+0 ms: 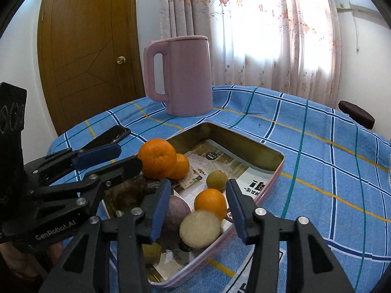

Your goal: Organize fruits

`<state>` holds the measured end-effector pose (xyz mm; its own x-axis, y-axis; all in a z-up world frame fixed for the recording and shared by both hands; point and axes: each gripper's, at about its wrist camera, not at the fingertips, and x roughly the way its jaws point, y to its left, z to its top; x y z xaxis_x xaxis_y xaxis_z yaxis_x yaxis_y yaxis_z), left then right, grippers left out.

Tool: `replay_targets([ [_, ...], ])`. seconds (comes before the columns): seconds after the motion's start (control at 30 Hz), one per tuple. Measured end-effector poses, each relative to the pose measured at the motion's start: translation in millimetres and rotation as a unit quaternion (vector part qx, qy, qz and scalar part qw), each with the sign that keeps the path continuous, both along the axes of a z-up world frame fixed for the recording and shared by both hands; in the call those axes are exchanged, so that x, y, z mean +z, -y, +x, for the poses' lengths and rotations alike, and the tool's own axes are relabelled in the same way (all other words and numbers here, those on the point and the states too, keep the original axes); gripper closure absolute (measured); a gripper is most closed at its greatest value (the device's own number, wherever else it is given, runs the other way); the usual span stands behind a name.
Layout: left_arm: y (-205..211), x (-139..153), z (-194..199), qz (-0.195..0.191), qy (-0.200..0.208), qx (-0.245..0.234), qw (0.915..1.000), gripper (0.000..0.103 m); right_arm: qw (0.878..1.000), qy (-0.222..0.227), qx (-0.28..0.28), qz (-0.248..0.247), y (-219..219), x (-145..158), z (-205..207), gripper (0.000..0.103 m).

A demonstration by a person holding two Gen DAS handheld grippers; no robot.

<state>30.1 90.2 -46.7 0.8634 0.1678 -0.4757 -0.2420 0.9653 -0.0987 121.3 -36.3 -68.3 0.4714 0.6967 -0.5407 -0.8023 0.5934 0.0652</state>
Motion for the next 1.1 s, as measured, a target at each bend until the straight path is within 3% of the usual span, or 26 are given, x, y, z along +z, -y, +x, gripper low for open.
replay_targets([
  [0.23,-3,6,-6,0.006,0.013,0.015,0.9998,0.028,1.000,-0.001,-0.015,0.008,6,2,2,0.047],
  [0.37,-2,11,-9,0.010,0.019,0.017,0.9996,0.020,1.000,0.004,-0.025,0.013,11,7,1,0.043],
  [0.47,0,14,-12,0.013,0.026,0.022,0.9993,0.006,0.999,0.010,-0.035,0.023,18,15,-1,0.040],
  [0.7,7,22,-18,0.017,0.035,0.014,0.9991,0.003,0.997,0.036,-0.056,0.030,36,35,-12,0.036],
  [0.8,10,26,-21,0.017,0.040,0.010,0.9990,0.003,0.995,0.053,-0.081,0.027,48,41,-17,0.028],
  [1.1,18,36,-27,0.020,0.052,0.005,0.9984,0.000,0.990,0.057,-0.120,0.045,81,49,-20,0.028],
])
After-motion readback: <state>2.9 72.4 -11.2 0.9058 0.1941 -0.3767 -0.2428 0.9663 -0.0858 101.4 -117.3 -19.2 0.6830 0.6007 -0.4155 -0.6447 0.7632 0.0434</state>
